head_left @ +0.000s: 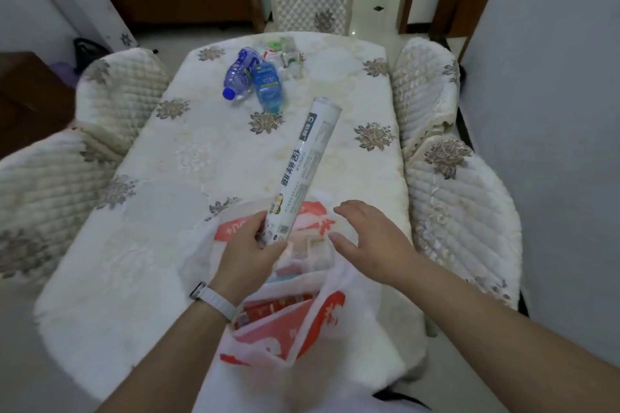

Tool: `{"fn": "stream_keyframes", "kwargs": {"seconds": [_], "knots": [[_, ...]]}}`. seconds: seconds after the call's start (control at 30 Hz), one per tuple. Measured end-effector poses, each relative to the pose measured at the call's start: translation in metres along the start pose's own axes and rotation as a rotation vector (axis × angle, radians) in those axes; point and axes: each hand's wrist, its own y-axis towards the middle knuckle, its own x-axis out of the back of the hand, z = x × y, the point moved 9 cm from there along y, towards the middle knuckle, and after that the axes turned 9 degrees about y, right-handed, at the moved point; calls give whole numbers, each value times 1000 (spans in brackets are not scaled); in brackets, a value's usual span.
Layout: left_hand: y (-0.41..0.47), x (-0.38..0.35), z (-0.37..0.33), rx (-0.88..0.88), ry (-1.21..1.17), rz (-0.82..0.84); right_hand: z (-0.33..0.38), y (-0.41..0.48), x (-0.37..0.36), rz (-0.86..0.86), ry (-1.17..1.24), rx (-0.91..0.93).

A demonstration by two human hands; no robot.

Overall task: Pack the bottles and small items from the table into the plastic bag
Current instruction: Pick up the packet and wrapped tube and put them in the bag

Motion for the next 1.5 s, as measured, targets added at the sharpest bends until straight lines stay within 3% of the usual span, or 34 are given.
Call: {"fn": "stream_keyframes", "kwargs": {"seconds": [0.2, 0.37, 0.6, 0.7, 0.97, 1.17, 1.5], "knots": [[-51, -1, 75, 90, 87, 35, 27, -30, -43, 74, -116, -3], [-56, 6, 112, 44, 281, 34, 41, -52, -64, 71, -192, -41], [-43, 13, 117, -113, 881, 46, 52, -66, -91, 77, -361, 6], [-37, 9, 109, -185, 1030, 61, 58, -71, -92, 79, -396, 3], [-18, -8, 115, -198, 1018, 116, 64, -79, -83, 50, -449, -18], [-61, 11, 95, -242, 877, -48, 69, -76, -87, 76, -439, 93], [-150, 76, 80, -147, 919, -308, 138, -55, -118, 135, -299, 383]]}}
